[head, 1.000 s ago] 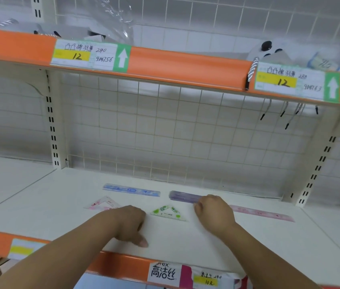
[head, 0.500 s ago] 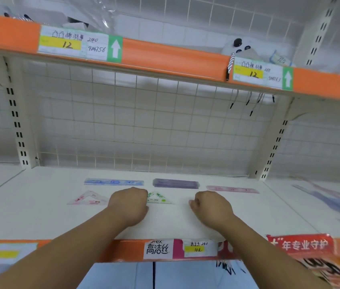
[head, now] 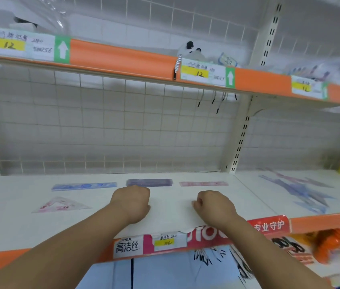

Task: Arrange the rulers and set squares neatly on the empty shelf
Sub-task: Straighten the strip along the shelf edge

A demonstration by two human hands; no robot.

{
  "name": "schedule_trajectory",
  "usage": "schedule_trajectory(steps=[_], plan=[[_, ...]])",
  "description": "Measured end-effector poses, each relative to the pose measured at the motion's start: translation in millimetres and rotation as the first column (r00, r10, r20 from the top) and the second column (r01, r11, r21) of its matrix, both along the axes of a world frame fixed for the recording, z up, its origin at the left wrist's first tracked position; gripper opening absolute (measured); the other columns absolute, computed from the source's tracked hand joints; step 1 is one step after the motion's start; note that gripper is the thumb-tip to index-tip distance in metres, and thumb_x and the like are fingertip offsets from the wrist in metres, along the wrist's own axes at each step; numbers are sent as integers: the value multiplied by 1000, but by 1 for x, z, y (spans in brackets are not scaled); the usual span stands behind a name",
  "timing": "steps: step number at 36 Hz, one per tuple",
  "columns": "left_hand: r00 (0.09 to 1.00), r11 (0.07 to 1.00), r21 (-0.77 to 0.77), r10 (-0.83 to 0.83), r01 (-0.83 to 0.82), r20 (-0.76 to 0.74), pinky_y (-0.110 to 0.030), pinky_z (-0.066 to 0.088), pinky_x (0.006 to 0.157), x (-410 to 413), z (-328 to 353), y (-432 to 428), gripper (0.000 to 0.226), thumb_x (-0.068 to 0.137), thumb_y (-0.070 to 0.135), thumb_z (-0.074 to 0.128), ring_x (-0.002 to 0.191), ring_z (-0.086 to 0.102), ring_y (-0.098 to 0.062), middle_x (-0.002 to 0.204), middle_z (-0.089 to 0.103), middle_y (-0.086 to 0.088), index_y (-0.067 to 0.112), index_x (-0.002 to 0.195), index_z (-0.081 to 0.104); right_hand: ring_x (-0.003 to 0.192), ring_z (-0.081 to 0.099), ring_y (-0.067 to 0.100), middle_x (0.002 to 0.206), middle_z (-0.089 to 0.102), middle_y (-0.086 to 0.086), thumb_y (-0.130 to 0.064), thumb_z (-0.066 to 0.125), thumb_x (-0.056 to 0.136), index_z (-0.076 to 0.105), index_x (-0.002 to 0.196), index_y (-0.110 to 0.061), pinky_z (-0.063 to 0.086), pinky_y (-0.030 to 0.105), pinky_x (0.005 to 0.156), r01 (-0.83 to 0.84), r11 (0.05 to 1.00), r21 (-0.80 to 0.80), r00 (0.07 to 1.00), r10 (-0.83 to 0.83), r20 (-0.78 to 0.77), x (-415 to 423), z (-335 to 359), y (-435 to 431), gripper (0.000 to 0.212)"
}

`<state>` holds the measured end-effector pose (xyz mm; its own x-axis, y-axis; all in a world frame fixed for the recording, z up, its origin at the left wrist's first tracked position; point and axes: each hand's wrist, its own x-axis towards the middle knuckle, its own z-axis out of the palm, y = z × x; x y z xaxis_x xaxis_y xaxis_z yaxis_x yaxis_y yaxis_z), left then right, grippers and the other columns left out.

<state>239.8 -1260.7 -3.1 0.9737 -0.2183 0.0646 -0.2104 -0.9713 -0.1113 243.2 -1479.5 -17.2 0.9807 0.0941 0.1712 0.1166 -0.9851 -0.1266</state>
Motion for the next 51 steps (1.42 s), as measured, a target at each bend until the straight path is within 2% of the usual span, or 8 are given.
schedule_trajectory(steps=[9,15,18,28,34,41,46,51], plan=[[999,999,11,-40,39,25,-32,47,79,2,13,-86,29,98,34,43,108,59,-25,119,61,-6,13,114,55,77,51,19,74,50,-4,-33,44,96,47,76,-17,36,28,61,22,999,26,999,-22,23,-11,10,-83,26],[999,999,-22,-40,40,32,-32,45,81,-4,18,-163,27,97,33,45,110,56,-25,120,57,-5,14,114,53,82,52,20,97,65,3,-33,44,97,56,95,-15,38,27,65,56,997,48,997,-58,47,-18,15,-158,22],[998,997,-52,-47,49,29,-31,43,77,-7,18,-203,26,96,34,46,109,56,-22,119,57,-3,16,114,53,93,59,22,102,66,4,-33,46,96,57,101,-15,38,26,67,63,996,66,996,-66,55,-24,15,-197,22],[993,992,-59,-114,112,-22,-34,43,79,-19,10,-333,30,96,37,50,107,54,-26,117,56,-7,13,114,51,97,59,21,103,66,2,-37,46,96,58,102,-17,40,28,69,96,994,45,995,-97,23,-46,10,-315,24],[987,986,-54,-161,159,-27,-34,44,82,-13,12,-390,30,96,35,48,111,54,-27,120,56,-8,13,116,51,91,59,23,97,66,4,-35,45,96,49,89,-19,41,30,67,104,993,54,994,-105,8,-46,6,-369,18],[979,979,-30,-202,201,-34,-33,43,83,18,13,-440,33,96,38,47,114,53,-25,123,55,-6,15,119,50,92,61,23,101,67,5,-29,41,96,58,97,-13,37,28,65,165,985,51,986,-167,30,-22,2,-415,24],[977,977,-13,-214,213,-24,-31,40,79,57,11,-470,33,97,37,45,115,54,-24,125,55,-5,15,121,50,78,49,18,100,67,7,-29,42,97,47,86,-17,30,25,54,160,987,28,985,-161,56,5,4,-446,16],[974,973,-30,-228,227,-14,-31,44,88,95,14,-498,36,96,33,46,119,52,-22,131,53,-3,18,128,50,87,58,21,98,67,6,-31,40,96,55,91,-12,32,26,65,201,980,0,976,-200,85,38,6,-478,26]])
